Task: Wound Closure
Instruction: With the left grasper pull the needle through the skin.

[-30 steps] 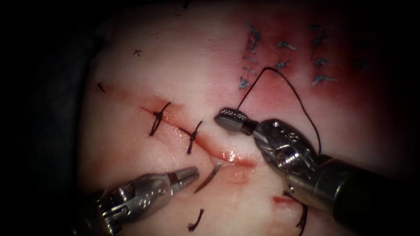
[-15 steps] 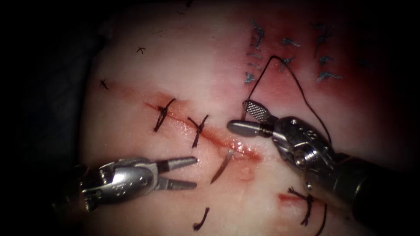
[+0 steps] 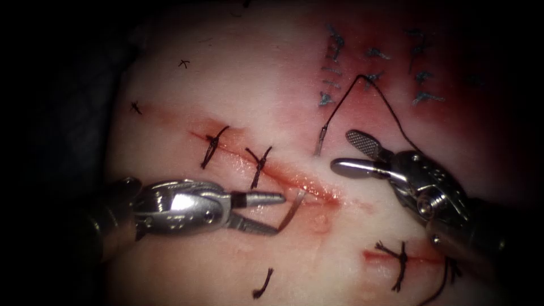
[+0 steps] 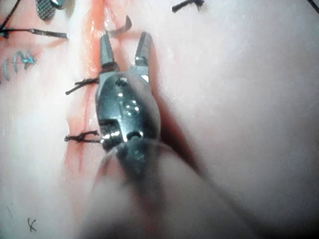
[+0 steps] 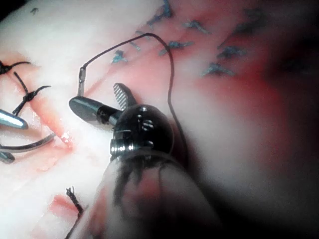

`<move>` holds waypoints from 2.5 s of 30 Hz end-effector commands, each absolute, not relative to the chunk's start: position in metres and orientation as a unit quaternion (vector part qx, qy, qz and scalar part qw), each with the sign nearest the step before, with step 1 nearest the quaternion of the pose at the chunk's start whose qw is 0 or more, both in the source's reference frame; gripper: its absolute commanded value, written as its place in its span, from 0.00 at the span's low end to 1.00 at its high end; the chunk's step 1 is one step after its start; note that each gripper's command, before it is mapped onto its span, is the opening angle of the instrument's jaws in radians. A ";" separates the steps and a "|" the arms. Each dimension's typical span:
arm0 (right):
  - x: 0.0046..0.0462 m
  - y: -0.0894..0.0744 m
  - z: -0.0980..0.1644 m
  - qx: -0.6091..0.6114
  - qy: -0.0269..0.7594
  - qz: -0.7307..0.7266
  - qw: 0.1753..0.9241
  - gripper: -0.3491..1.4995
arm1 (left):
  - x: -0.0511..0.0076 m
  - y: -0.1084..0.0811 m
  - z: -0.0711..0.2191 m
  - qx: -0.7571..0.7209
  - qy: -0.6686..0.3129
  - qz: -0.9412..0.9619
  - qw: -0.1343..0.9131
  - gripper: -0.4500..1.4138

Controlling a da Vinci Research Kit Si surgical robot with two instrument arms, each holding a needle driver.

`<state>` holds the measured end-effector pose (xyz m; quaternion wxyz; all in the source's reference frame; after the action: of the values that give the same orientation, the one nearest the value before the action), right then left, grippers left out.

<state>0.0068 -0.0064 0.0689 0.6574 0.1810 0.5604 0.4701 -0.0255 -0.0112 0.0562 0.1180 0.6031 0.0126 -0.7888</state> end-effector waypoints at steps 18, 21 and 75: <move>0.0065 -0.008 0.070 0.157 0.578 0.453 0.661 0.78 | -0.0289 -0.011 0.058 0.589 0.026 -0.801 0.106 0.55; 0.0063 -0.008 0.069 0.146 0.580 0.440 0.670 0.74 | -0.0285 -0.010 0.058 0.593 0.048 -0.800 0.081 0.05; 0.0078 -0.011 0.063 0.160 0.589 0.386 0.692 0.62 | -0.0247 -0.006 0.037 0.687 0.290 -0.666 -0.016 0.05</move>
<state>0.0070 -0.0115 0.0623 0.6872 0.1626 0.5882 0.3941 -0.0241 -0.0063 0.0362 -0.0127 0.6884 0.2766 -0.6704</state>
